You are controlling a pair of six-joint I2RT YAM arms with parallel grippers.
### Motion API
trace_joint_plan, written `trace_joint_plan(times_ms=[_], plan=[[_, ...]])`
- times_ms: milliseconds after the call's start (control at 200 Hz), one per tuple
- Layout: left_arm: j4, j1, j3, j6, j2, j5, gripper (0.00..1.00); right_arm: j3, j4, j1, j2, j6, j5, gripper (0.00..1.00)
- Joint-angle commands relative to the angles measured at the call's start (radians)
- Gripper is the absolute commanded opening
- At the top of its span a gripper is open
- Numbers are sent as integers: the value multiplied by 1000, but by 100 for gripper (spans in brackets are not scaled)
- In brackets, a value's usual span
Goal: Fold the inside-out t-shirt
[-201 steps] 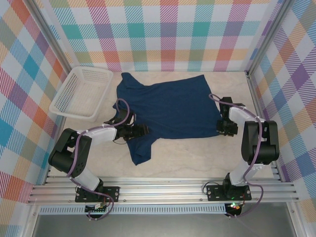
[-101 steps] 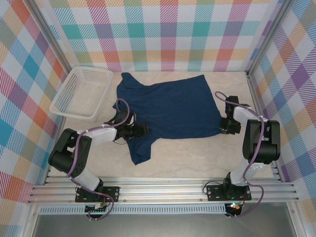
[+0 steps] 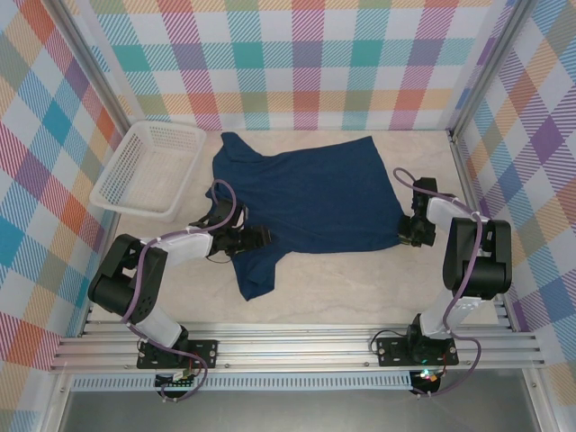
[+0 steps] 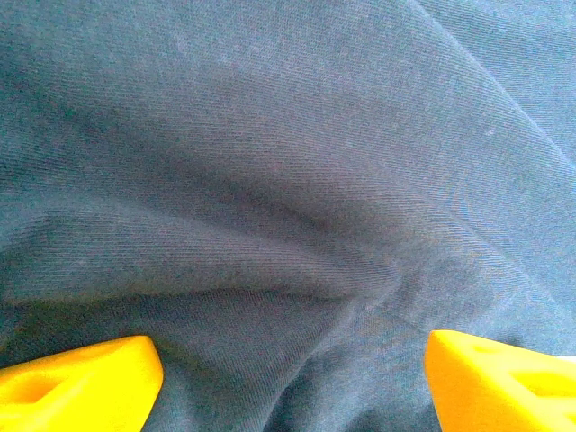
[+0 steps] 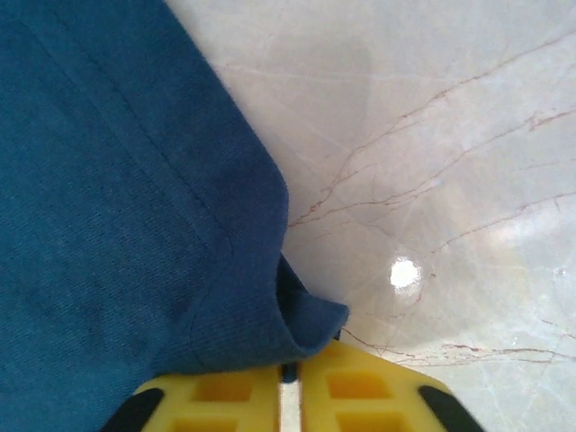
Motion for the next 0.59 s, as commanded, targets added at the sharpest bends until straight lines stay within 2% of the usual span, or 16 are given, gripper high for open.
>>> trace_joint_plan(times_ms=[0, 155, 350, 590], plan=[[-148, -2, -85, -10, 87, -59, 80, -9, -31, -16, -14, 8, 66, 7], [-138, -1, -99, -31, 82, -62, 80, 27, -77, -23, 1, 5, 190, 4], [-133, -1, -118, -53, 66, -80, 80, 71, -110, -22, 30, 6, 285, 3], [-163, 1, -112, -54, 24, -104, 80, 57, -123, -15, -18, 15, 332, 7]])
